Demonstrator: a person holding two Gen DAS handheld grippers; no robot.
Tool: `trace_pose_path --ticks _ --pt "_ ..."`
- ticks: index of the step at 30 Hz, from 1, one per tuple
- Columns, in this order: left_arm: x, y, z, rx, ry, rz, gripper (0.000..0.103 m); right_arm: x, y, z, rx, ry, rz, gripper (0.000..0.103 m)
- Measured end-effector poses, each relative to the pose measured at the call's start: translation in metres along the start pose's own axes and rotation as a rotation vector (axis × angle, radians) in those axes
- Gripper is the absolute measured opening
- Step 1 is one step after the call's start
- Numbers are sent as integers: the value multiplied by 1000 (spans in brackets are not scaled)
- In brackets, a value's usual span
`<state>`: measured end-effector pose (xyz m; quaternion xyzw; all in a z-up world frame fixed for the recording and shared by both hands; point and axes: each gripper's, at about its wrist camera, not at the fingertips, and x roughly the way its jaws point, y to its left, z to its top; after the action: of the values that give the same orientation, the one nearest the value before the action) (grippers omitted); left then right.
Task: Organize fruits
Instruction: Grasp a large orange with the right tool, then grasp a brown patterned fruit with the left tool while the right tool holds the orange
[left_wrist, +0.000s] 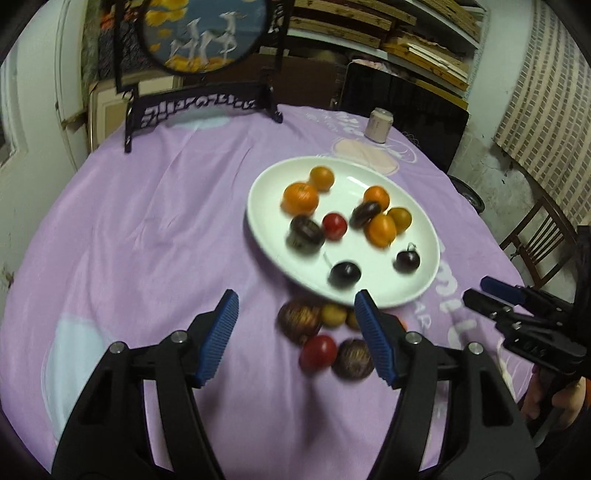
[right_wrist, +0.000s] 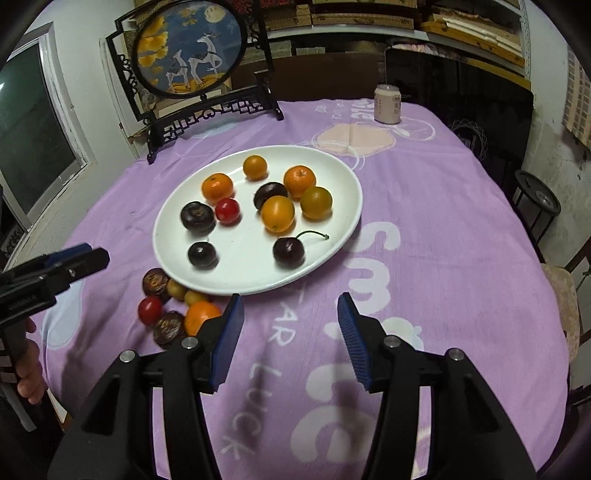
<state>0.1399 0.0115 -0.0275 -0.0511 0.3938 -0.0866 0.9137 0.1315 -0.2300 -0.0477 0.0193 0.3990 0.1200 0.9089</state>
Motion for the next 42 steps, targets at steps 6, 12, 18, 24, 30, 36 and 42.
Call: trace_pose_path --ticks 6,12,18,24,30,36,42 --pt "-14 9 -18 -10 -10 2 68 -7 19 -8 -41 8 15 55" --pt "-12 21 -41 -11 33 19 70 16 47 -26 -99 94 59 55" --pt "-7 33 -62 -26 82 20 70 47 64 -33 -142 146 22 55" --pt "-9 40 -68 -36 84 14 71 68 70 -30 -165 152 -4 55" --pt "-5 34 -69 -21 98 9 71 75 76 -23 -182 133 32 37" --pt "0 4 -69 39 124 -46 71 57 58 -28 -121 129 36 37" --pt "27 -38 -71 109 194 -69 70 29 22 -38 -47 91 22 37"
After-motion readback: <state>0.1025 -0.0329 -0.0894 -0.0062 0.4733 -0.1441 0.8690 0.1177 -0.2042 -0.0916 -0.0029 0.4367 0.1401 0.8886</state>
